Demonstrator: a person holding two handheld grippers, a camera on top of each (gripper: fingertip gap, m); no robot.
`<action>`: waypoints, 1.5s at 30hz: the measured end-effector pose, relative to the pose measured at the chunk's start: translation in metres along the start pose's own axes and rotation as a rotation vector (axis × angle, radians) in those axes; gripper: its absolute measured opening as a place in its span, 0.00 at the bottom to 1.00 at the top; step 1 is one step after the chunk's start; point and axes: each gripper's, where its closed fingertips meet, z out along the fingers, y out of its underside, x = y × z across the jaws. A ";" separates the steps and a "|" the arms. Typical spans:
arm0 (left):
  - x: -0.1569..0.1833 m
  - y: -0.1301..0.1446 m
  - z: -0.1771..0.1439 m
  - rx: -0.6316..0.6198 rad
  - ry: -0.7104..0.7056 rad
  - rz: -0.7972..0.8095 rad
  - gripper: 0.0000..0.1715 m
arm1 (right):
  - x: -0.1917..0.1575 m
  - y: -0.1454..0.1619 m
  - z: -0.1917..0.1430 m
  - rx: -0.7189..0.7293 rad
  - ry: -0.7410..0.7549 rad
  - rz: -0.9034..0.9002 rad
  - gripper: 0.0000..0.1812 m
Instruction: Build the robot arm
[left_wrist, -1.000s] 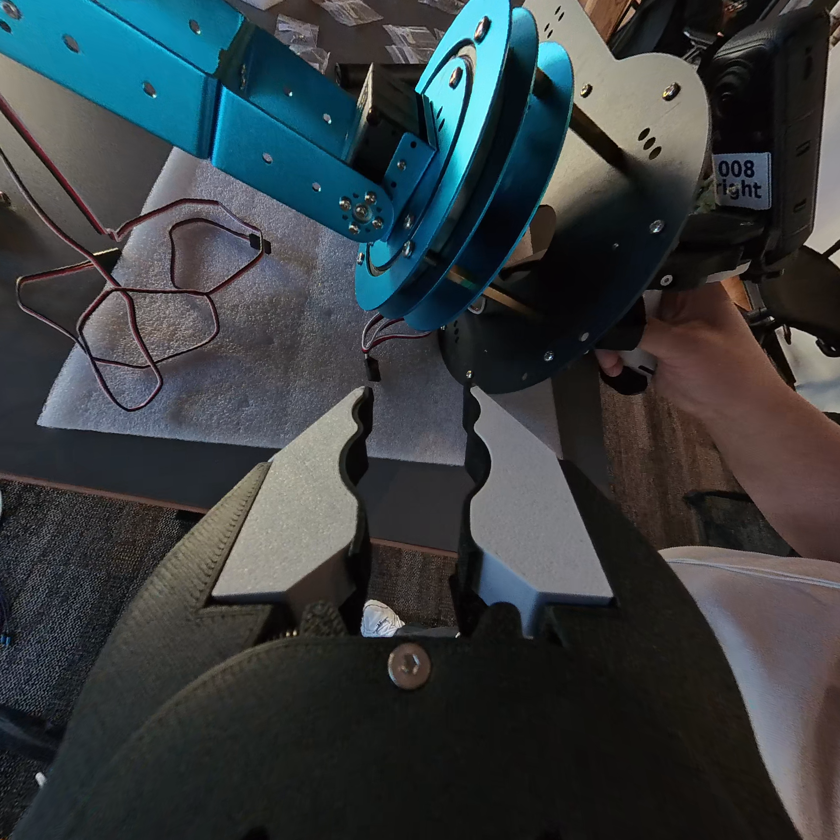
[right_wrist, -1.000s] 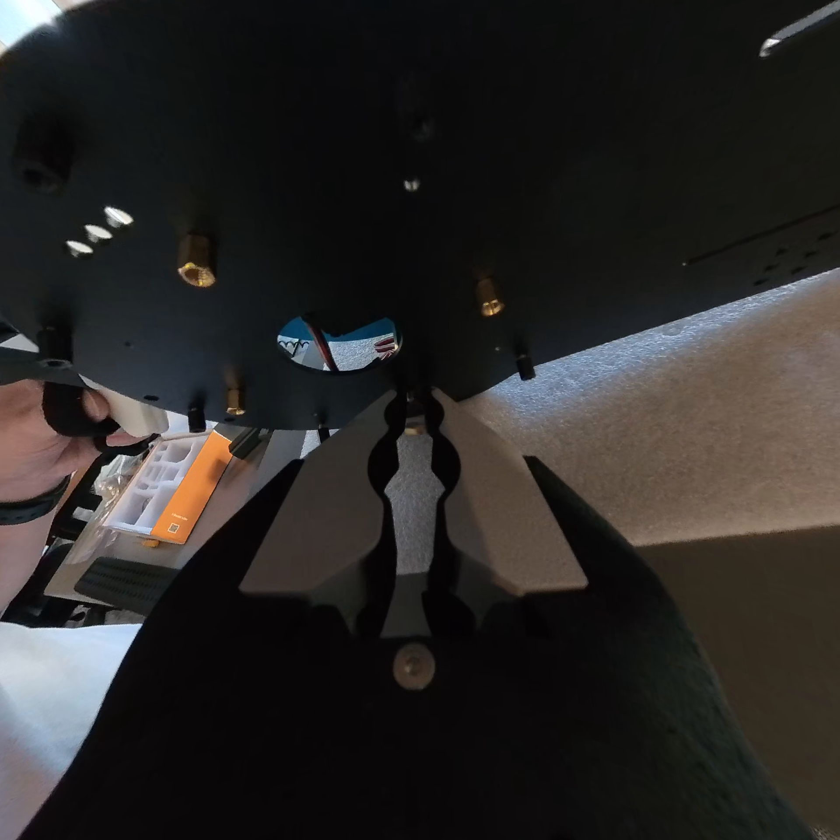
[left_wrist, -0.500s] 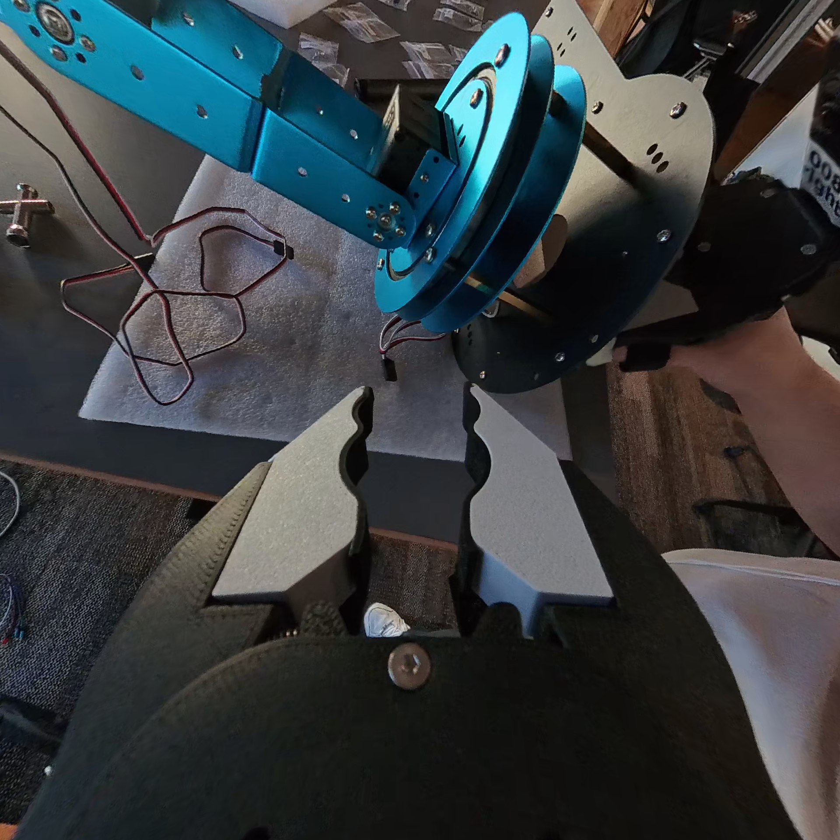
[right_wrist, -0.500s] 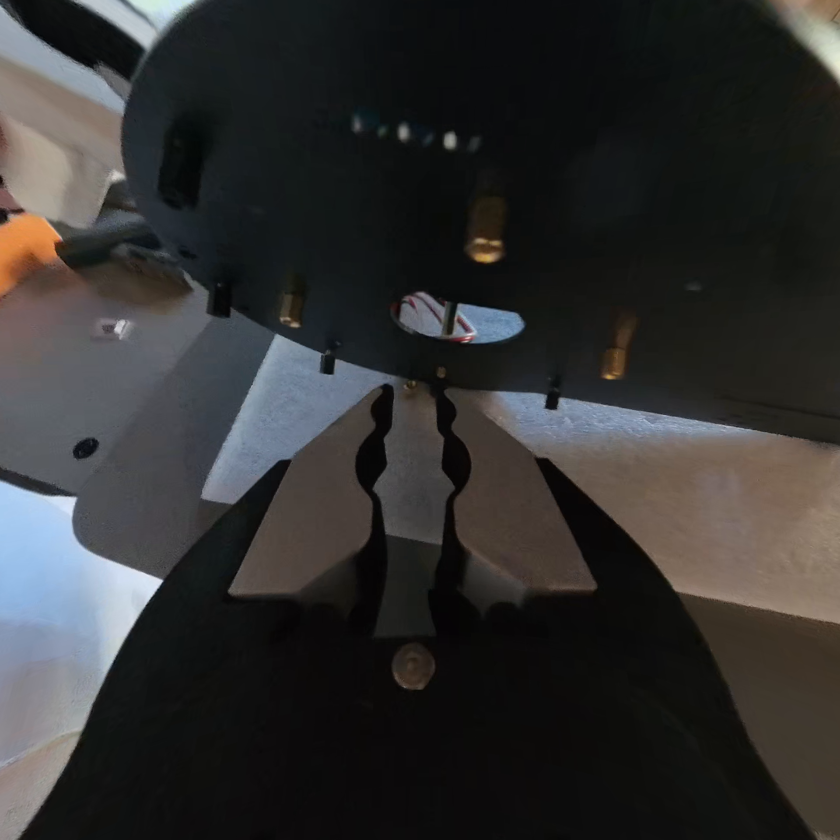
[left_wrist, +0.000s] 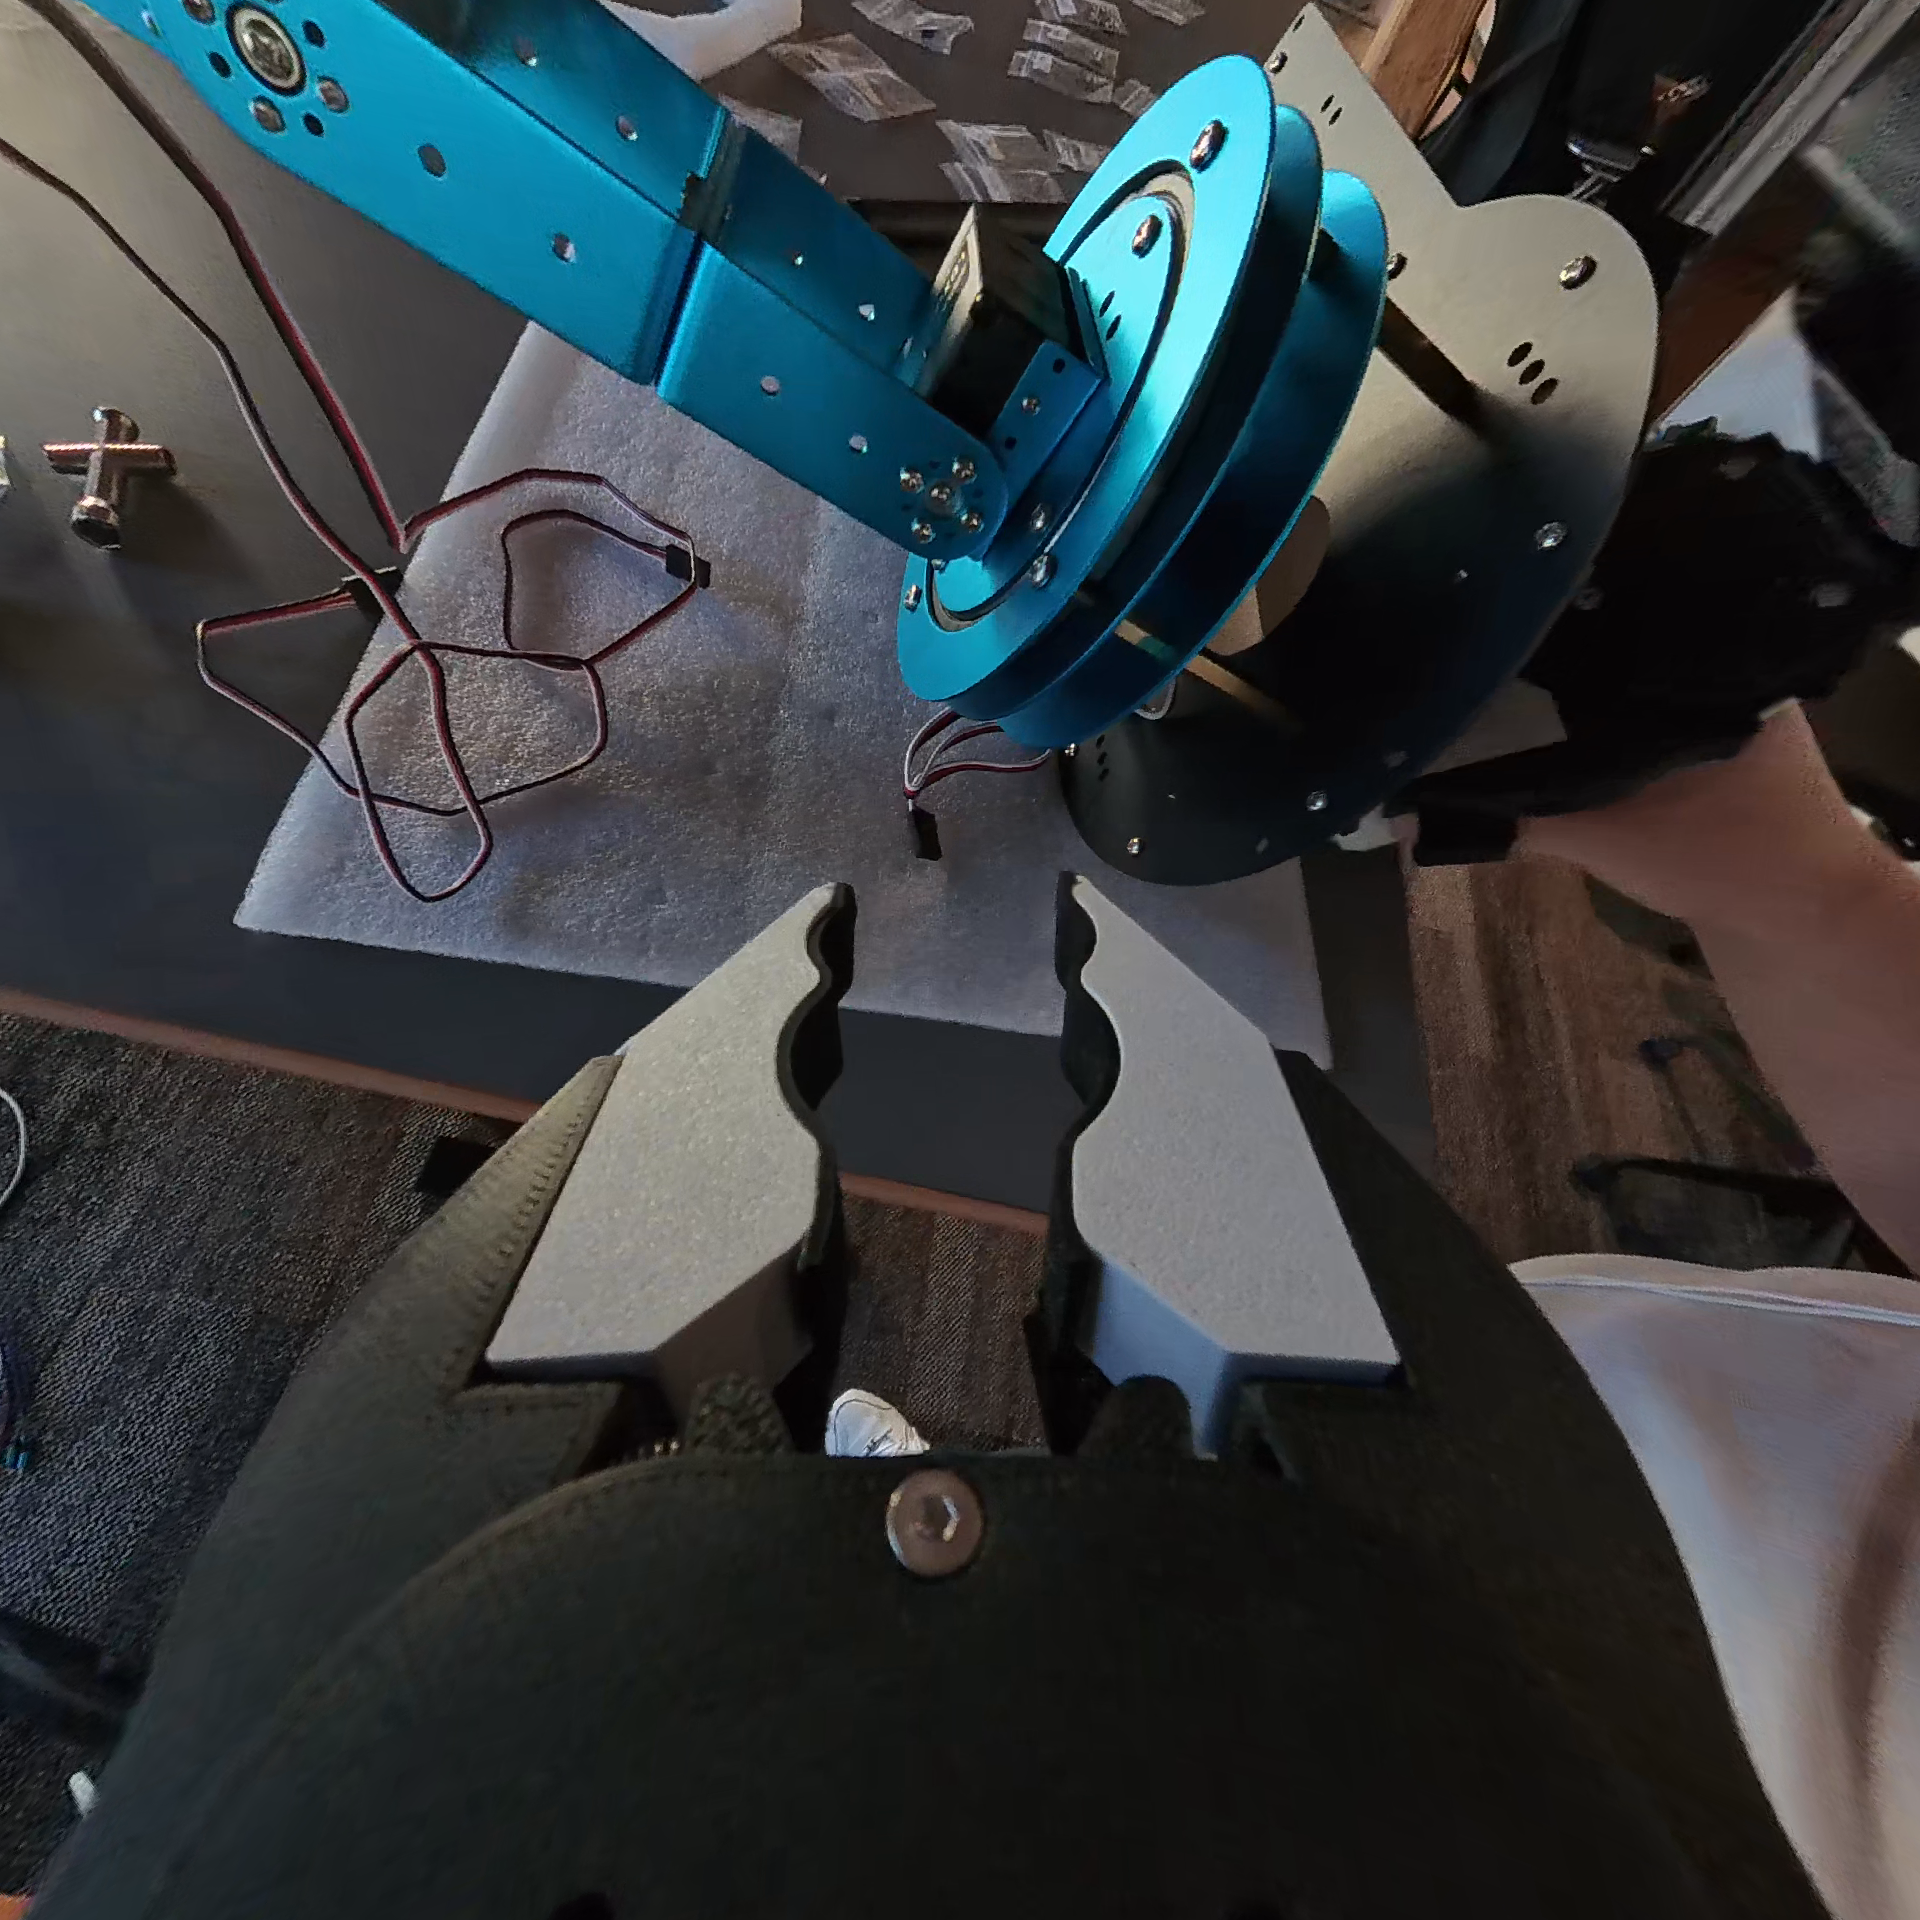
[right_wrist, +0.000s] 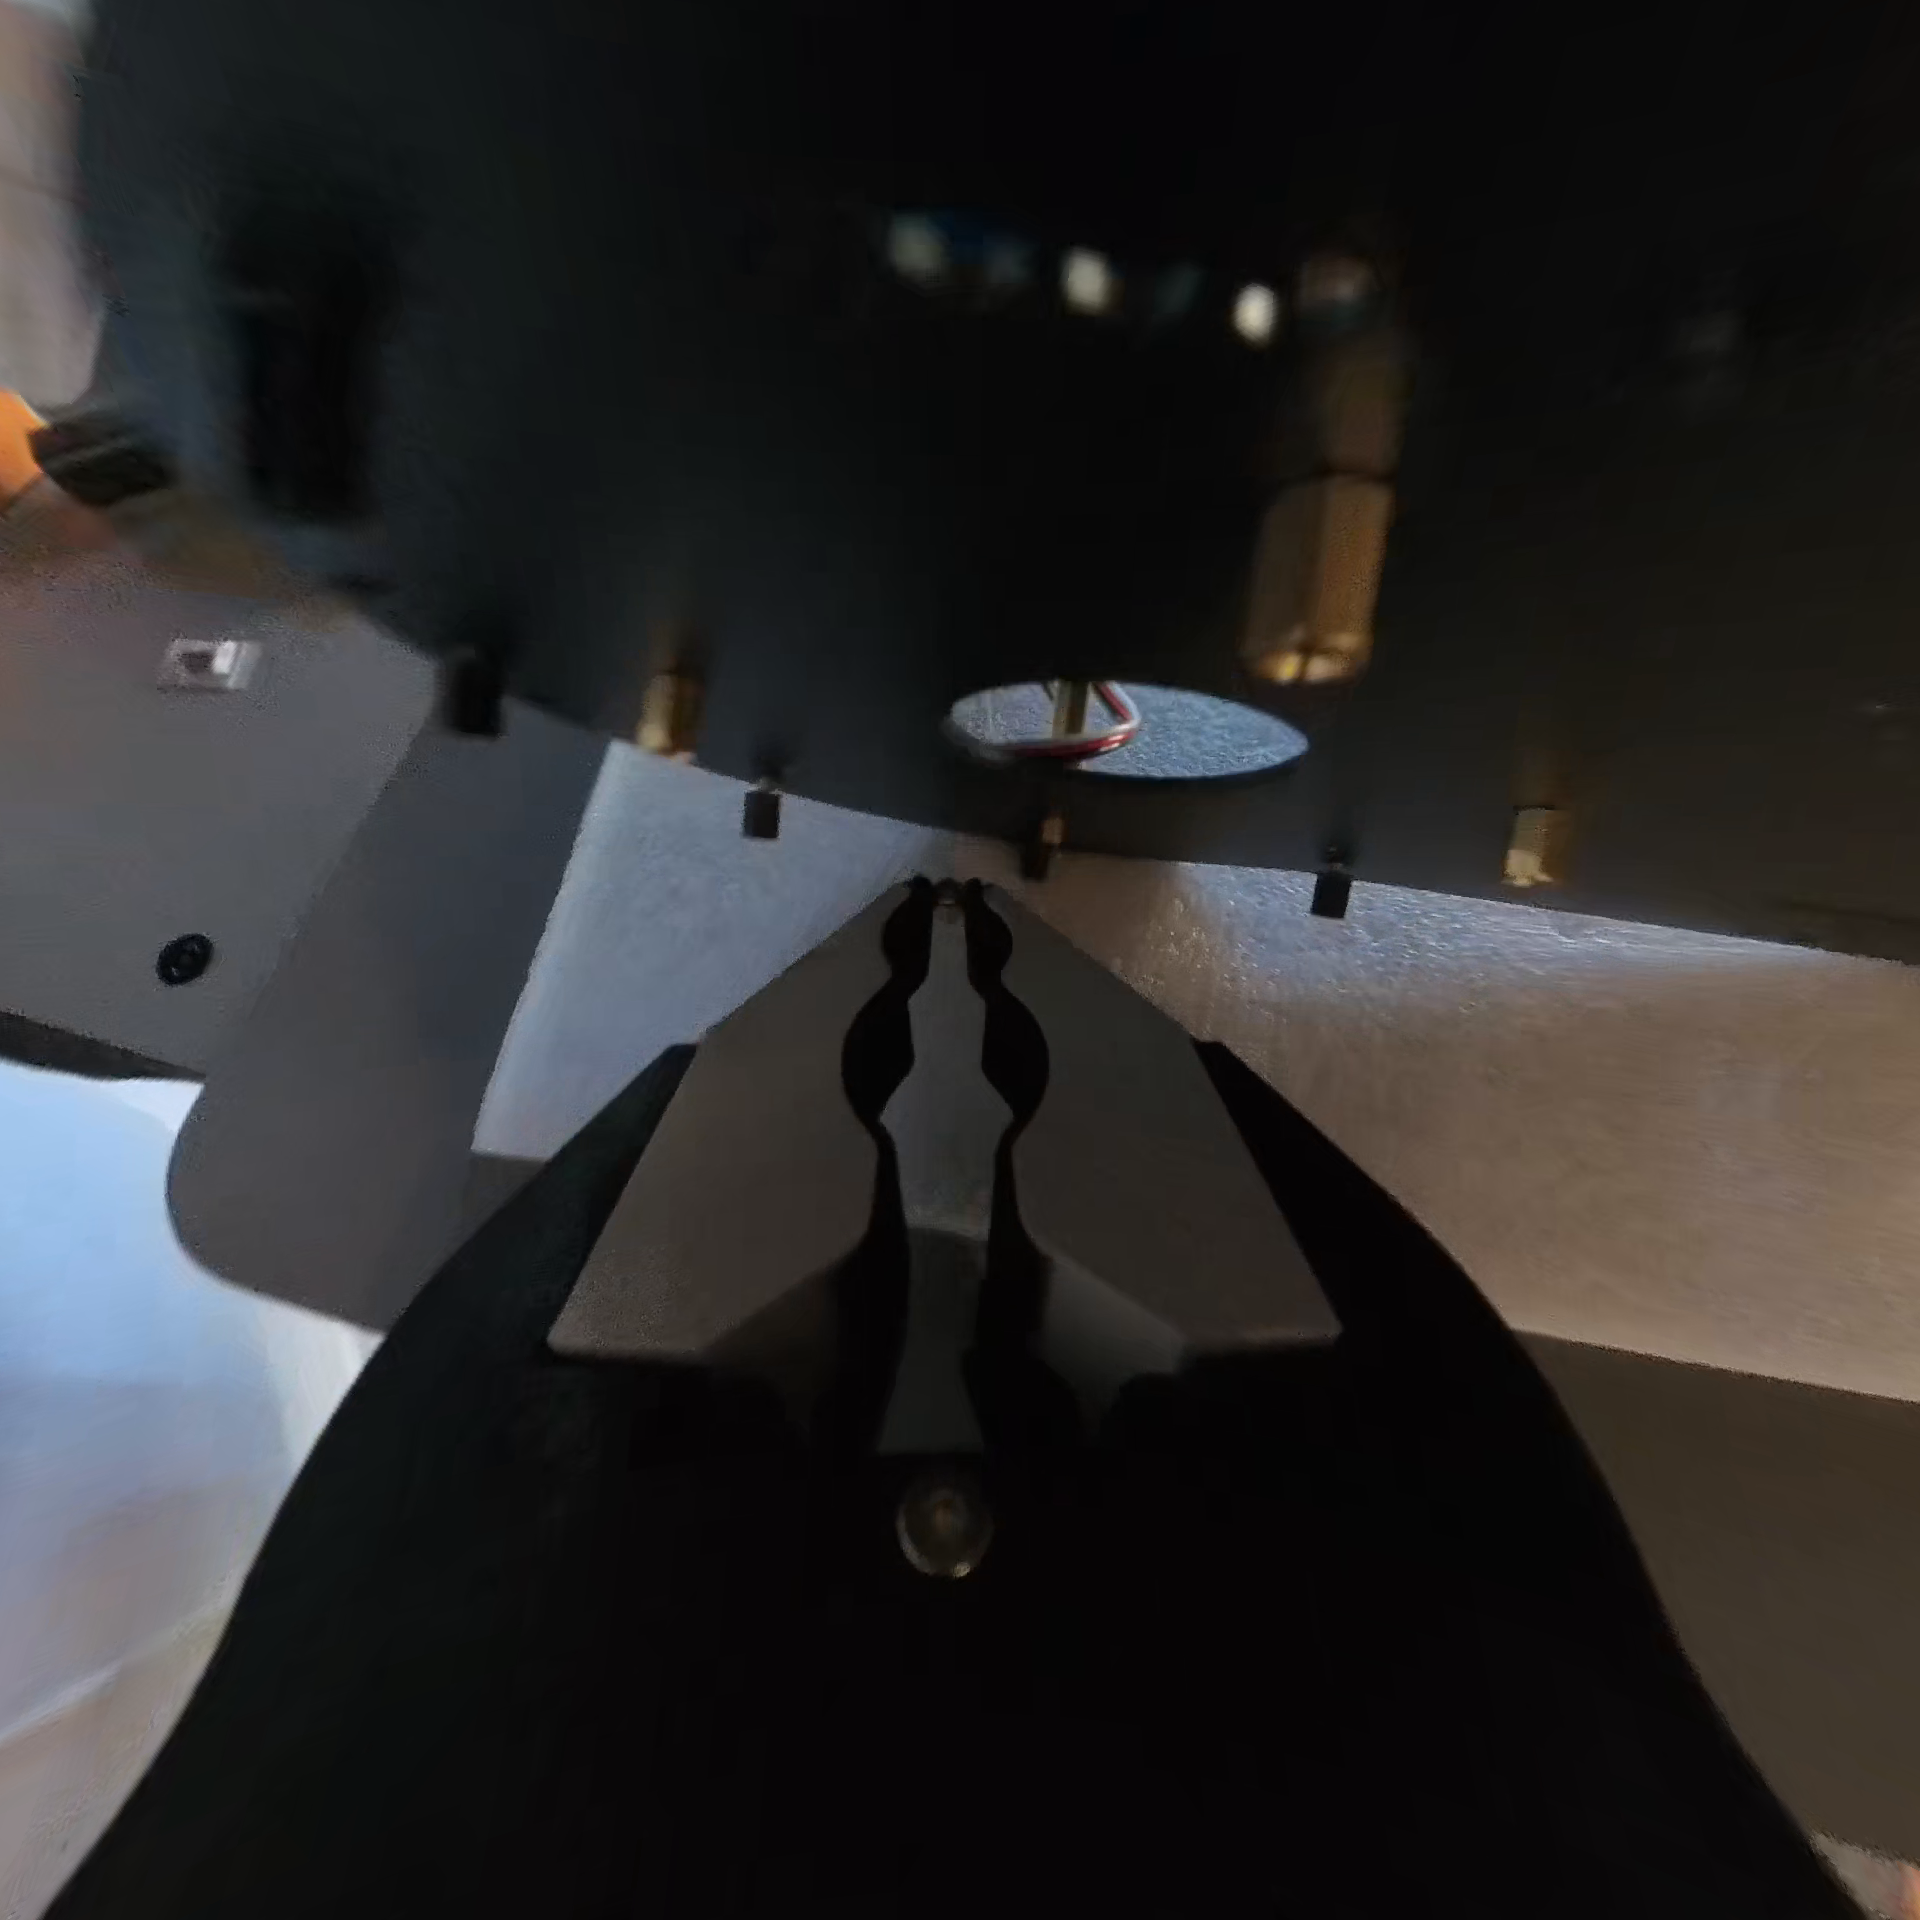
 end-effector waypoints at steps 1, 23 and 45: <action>0.002 0.000 0.000 0.002 0.007 -0.002 0.22 | -0.003 -0.003 -0.008 0.031 0.001 -0.038 0.03; 0.125 -0.003 -0.038 0.137 0.070 0.102 0.13 | 0.007 0.032 -0.042 -0.204 -0.273 -0.415 0.02; 0.129 0.046 -0.056 0.111 -0.041 -0.044 0.18 | -0.003 0.035 -0.034 0.037 -0.458 -0.282 0.06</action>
